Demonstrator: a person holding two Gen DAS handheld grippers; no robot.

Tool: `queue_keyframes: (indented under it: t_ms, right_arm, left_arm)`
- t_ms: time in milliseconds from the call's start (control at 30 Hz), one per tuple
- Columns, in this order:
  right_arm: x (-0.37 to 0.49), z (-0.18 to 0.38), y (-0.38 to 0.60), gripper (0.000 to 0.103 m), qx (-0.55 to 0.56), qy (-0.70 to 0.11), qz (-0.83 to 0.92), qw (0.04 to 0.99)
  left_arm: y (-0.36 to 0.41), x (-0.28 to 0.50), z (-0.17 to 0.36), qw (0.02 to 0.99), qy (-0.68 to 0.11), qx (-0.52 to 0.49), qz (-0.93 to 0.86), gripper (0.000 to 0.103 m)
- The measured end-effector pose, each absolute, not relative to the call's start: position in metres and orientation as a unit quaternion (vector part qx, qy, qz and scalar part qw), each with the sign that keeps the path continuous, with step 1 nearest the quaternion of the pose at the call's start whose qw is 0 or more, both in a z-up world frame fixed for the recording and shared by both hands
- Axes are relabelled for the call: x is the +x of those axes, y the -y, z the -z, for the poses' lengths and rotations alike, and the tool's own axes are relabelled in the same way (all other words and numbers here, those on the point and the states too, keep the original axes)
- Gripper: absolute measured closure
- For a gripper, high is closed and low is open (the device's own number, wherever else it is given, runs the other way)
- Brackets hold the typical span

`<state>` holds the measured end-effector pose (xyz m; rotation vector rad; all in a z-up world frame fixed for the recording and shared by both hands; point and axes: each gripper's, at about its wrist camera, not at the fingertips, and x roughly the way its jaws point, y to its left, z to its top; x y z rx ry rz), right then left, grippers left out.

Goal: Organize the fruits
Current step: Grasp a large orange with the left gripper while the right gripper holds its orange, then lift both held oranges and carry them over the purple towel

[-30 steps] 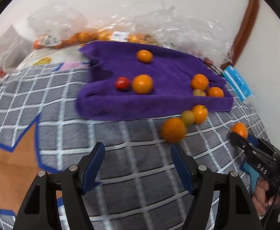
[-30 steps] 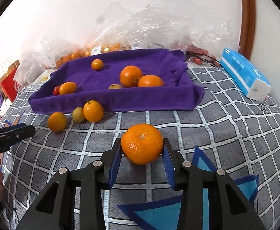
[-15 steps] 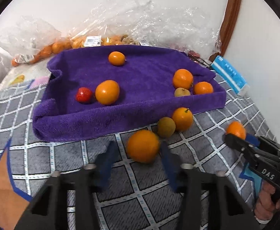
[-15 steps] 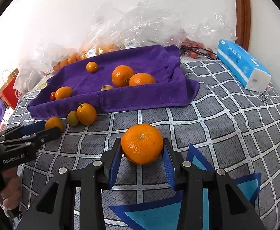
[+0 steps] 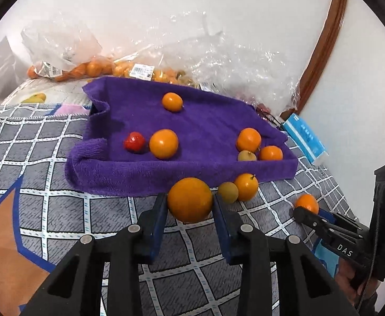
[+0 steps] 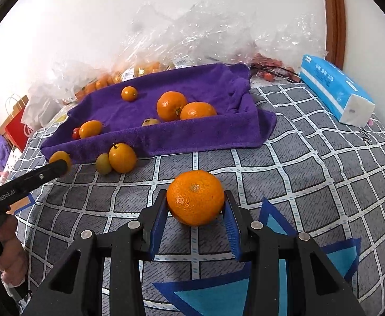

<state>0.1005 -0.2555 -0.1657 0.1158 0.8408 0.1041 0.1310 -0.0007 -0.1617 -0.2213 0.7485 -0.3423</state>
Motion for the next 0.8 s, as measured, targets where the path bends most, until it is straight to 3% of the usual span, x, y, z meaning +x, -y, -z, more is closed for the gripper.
queue_keyframes:
  t_ms: [800]
  right_arm:
    - [0.099, 0.164, 0.254, 0.062, 0.056, -0.405, -0.048, 0.911]
  left_arm:
    - [-0.016, 0.116, 0.145, 0.926, -0.317, -0.124, 0.165, 0.070]
